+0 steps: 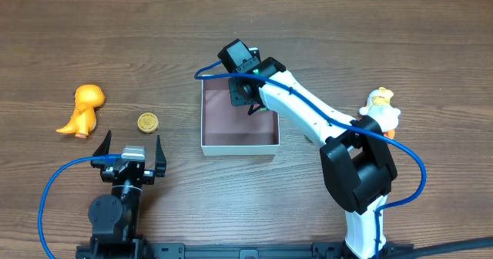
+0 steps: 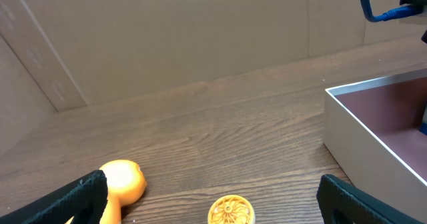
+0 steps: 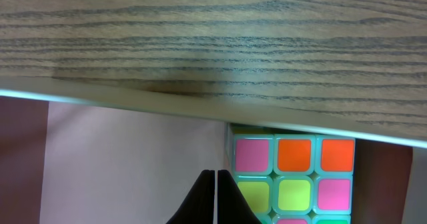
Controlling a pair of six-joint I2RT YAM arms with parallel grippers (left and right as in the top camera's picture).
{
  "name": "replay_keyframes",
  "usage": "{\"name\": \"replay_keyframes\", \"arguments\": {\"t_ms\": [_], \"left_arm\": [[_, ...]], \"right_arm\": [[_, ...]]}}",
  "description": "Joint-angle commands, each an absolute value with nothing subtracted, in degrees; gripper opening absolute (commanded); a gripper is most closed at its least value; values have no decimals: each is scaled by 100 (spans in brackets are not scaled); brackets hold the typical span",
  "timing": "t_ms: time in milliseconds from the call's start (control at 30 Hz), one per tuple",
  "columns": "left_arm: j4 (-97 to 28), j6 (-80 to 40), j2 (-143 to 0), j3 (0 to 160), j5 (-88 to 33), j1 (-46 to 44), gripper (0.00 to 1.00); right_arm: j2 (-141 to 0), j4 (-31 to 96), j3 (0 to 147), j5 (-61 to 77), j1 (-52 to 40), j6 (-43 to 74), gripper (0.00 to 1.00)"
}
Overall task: Pack container
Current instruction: 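Lower the cube into the box's back right corner, then open the right gripper and lift it away from the box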
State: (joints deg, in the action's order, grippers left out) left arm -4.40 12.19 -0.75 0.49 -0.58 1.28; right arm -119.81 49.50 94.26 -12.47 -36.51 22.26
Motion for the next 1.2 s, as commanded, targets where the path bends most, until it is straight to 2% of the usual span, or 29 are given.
{"name": "replay_keyframes", "arguments": {"t_ms": [0,833,1033,1167], "left_arm": [[-438,1157,-69,25,-1,185,100],[-438,1157,-69,25,-1,185,100],[-438,1157,-69,25,-1,185,100],[-438,1157,-69,25,-1,185,100]], "right_arm": [[-11983,4908,9395,-1347,-3658,2237,6],[-12291,4930,9415,-1347,-3658,2158,6],[-12291,5247,9944,-1345,-3664,1975,4],[-12291,5739,10604,-1343,-3664,1977,6]]}}
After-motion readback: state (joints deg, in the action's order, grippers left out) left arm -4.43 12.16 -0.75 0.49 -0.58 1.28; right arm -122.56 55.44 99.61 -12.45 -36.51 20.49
